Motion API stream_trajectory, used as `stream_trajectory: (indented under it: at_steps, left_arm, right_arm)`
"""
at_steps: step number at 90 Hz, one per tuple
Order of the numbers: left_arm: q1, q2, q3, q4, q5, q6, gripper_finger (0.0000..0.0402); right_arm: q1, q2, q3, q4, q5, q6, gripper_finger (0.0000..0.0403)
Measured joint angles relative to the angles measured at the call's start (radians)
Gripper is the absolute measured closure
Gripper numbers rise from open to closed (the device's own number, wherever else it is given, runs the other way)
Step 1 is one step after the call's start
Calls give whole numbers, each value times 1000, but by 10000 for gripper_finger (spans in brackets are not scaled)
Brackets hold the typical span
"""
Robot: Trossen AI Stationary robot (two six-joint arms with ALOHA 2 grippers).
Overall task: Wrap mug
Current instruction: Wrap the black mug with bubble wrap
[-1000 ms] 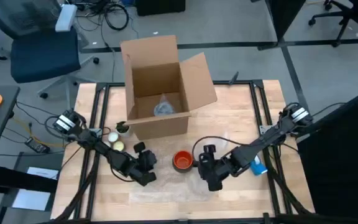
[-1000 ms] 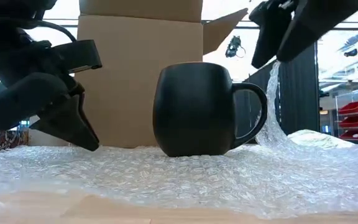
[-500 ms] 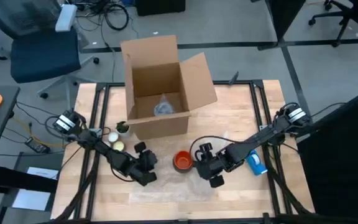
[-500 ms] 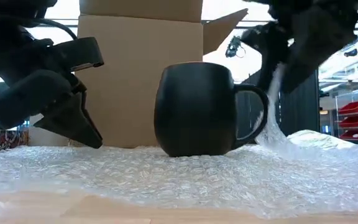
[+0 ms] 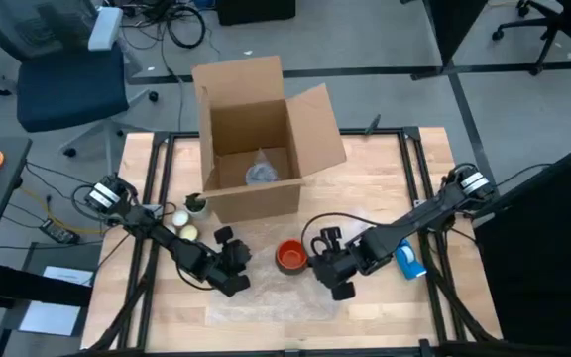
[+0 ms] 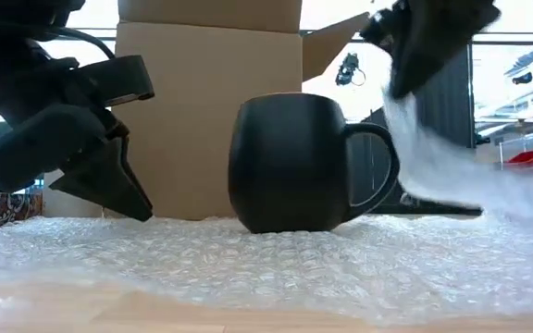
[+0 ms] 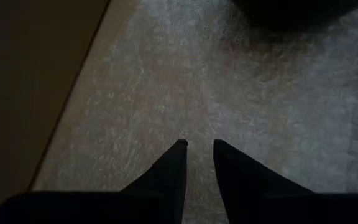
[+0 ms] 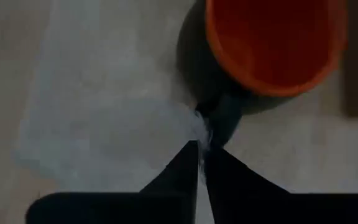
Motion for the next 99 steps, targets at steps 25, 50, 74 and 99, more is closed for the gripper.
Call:
stream_trajectory:
  at_steps: [25, 50, 74, 99]
  left_arm:
    - [0, 0, 0, 2, -9, 6, 337]
    - [0, 0, 0, 4, -11, 8, 337]
    - [-1, 0, 0, 55, -5, 57, 337]
    - [-3, -48, 132, -50, -35, 231, 337]
  right_arm:
    - [-35, -1, 98, 232, 130, -239, 403]
    - [-94, 4, 83, 363, 123, -283, 403]
    - [-126, 6, -49, 429, 73, -181, 403]
    - [-127, 25, -106, 478, -46, -146, 403]
